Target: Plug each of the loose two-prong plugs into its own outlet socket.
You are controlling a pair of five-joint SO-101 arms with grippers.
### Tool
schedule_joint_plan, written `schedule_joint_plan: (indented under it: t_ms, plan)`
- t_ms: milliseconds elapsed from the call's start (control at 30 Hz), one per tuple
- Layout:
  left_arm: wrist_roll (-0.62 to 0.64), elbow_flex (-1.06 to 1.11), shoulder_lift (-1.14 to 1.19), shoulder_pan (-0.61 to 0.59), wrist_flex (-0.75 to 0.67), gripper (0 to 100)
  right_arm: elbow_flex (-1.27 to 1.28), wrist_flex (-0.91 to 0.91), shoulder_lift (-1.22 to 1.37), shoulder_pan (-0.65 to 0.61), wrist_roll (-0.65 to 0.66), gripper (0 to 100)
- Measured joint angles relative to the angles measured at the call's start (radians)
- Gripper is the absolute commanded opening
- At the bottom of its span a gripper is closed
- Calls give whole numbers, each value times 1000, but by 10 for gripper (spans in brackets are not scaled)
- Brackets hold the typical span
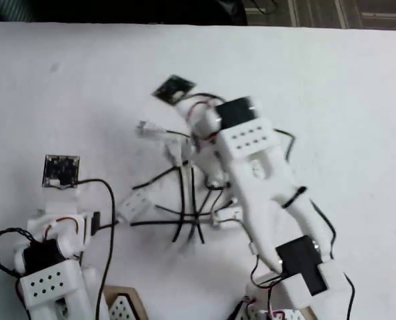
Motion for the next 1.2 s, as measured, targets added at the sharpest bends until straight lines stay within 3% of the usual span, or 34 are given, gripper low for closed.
schedule_joint_plan:
  t_ms: [233, 433, 600, 900, 1200]
  plan:
    - [0, 0, 0, 0, 0, 275, 0, 18, 0, 279, 143, 18]
    - [0, 0, 0, 0, 0, 275, 25, -80, 0, 456, 219, 50]
    - [0, 0, 0, 0, 0, 275, 26, -44, -34, 512, 221, 236]
    - [0, 0, 0, 0, 0, 275, 26, 69, -198, 640, 222, 212]
    - [0, 0, 0, 0, 0, 275, 114, 69, -201, 677, 394, 212]
